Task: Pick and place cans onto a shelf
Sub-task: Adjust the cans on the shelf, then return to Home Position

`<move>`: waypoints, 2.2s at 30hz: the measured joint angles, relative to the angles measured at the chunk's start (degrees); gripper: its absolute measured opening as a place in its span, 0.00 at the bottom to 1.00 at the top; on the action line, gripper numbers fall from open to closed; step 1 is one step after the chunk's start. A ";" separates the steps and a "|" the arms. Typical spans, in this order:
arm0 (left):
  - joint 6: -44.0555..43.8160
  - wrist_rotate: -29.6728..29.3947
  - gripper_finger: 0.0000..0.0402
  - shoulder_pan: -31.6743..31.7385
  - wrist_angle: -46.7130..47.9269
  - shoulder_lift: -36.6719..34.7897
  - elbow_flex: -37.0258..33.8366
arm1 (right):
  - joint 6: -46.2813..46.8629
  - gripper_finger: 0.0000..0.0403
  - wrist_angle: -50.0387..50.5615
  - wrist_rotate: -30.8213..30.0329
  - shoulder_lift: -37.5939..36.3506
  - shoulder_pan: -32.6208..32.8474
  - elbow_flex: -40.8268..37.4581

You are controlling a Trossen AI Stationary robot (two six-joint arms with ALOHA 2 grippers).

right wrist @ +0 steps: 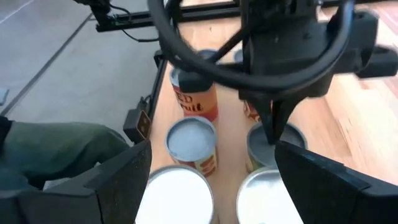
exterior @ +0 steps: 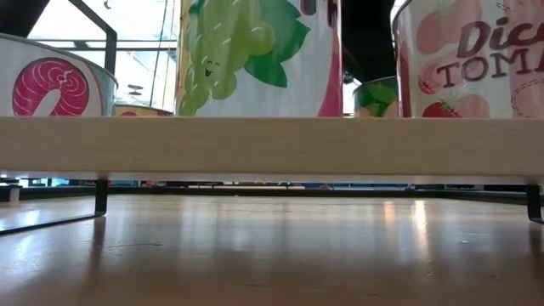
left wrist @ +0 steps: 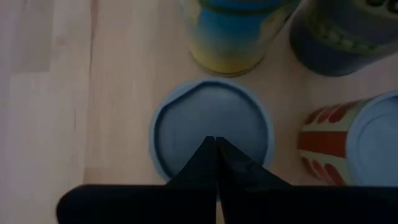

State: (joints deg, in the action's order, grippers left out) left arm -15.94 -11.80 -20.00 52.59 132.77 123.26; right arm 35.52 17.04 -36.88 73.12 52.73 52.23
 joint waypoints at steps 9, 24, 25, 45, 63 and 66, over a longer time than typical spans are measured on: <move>0.15 -0.90 0.01 0.60 1.18 0.02 0.04 | 0.49 0.86 -2.10 0.48 0.00 0.00 -1.03; 0.82 0.38 0.01 0.58 3.17 0.02 1.00 | 0.31 0.86 -1.96 0.48 0.00 0.00 -1.03; 1.02 0.76 0.01 0.58 3.52 -0.03 1.38 | 0.29 0.86 -1.99 0.48 0.00 0.00 -1.03; -6.97 0.70 0.01 -10.92 3.70 -1.23 6.03 | -4.90 0.86 -10.42 0.46 -0.06 -0.21 -0.90; 13.57 -14.97 0.01 -7.10 -7.59 -18.59 -11.47 | -31.68 0.86 -24.99 12.67 -0.13 -16.45 -0.87; 15.65 -11.90 0.00 -4.30 -17.92 -27.53 -24.26 | -38.30 0.86 -27.61 16.95 -0.13 -18.26 -1.03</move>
State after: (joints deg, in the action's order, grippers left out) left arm -0.28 -23.70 -24.30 34.67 105.24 99.00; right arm -2.78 -10.58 -19.93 72.99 34.47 51.20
